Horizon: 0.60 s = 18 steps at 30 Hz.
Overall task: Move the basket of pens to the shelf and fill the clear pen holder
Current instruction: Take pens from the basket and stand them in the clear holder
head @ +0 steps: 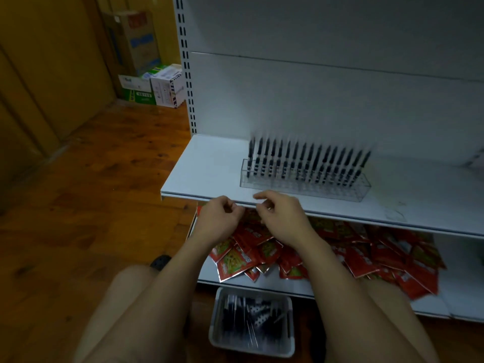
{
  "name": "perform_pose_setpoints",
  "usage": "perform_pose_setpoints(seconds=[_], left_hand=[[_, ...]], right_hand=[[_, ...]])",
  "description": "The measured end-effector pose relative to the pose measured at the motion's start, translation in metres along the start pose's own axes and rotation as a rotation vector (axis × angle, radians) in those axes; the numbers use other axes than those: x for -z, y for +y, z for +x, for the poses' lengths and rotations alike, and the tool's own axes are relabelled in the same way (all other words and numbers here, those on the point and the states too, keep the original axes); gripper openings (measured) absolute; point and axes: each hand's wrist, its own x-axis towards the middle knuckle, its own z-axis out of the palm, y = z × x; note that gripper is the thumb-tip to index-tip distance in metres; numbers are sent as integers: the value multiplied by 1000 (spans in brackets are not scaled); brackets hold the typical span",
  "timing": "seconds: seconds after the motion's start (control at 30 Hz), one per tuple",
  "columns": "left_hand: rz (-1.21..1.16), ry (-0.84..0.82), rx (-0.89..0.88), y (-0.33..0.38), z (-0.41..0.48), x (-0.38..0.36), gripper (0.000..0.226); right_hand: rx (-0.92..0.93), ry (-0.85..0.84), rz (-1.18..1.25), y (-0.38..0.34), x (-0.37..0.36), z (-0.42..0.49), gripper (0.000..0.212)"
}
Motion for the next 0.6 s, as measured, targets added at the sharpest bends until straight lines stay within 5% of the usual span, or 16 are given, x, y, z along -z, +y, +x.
perform_pose_setpoints(seconds=[0.27, 0.6], left_hand=[[283, -287, 39, -61, -31, -45, 17], [484, -576, 290, -175, -56, -97, 24]], right_hand=[[-176, -459, -170, 52, -43, -35, 27], [-518, -814, -219, 174, -139, -125, 34]])
